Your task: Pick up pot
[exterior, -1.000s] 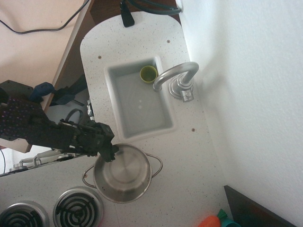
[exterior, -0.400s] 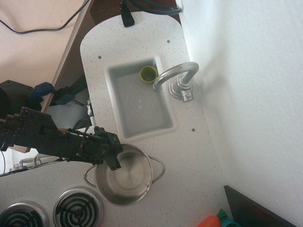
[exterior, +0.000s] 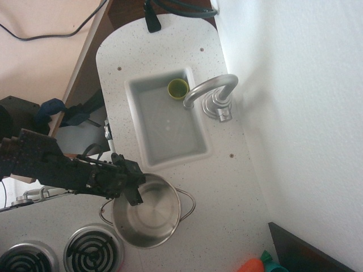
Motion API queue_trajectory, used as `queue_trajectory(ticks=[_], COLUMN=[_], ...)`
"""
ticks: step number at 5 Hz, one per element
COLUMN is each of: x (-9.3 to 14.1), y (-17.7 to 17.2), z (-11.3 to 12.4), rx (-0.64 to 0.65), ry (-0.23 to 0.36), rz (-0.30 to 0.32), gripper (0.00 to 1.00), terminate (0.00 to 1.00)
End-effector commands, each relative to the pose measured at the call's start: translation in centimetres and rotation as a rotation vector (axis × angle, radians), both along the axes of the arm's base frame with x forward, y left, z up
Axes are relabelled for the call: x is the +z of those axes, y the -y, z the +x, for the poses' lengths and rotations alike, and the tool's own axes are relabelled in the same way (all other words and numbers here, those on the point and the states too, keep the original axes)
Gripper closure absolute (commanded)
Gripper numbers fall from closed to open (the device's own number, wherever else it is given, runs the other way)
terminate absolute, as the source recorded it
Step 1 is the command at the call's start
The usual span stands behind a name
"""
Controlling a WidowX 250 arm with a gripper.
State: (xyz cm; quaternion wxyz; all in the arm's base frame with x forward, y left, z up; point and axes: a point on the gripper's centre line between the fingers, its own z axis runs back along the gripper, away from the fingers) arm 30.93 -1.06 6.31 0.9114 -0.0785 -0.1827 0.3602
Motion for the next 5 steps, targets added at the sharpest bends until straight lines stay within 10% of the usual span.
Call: queue_trajectory(ticks=[1, 2, 3, 4, 5], x=[2.8, 7.9, 13.0, 17.9, 22.9], y=[0.7, 1.6, 1.3, 1.2, 1.4], z=[0.1, -0.2, -1.3, -2.7, -3.0], rx=[-0.053, -0.142, -0.177, -0.198, -0.197], ry=[0.111, 0.360, 0.611, 0.801, 0.803], rz=[-0.012, -0.070, -0.099, -0.093, -0.086], gripper=[0.00, 0.00, 1.00, 1.00, 1.00], terminate=[0.00, 0.00, 0.00, 0.00, 1.00])
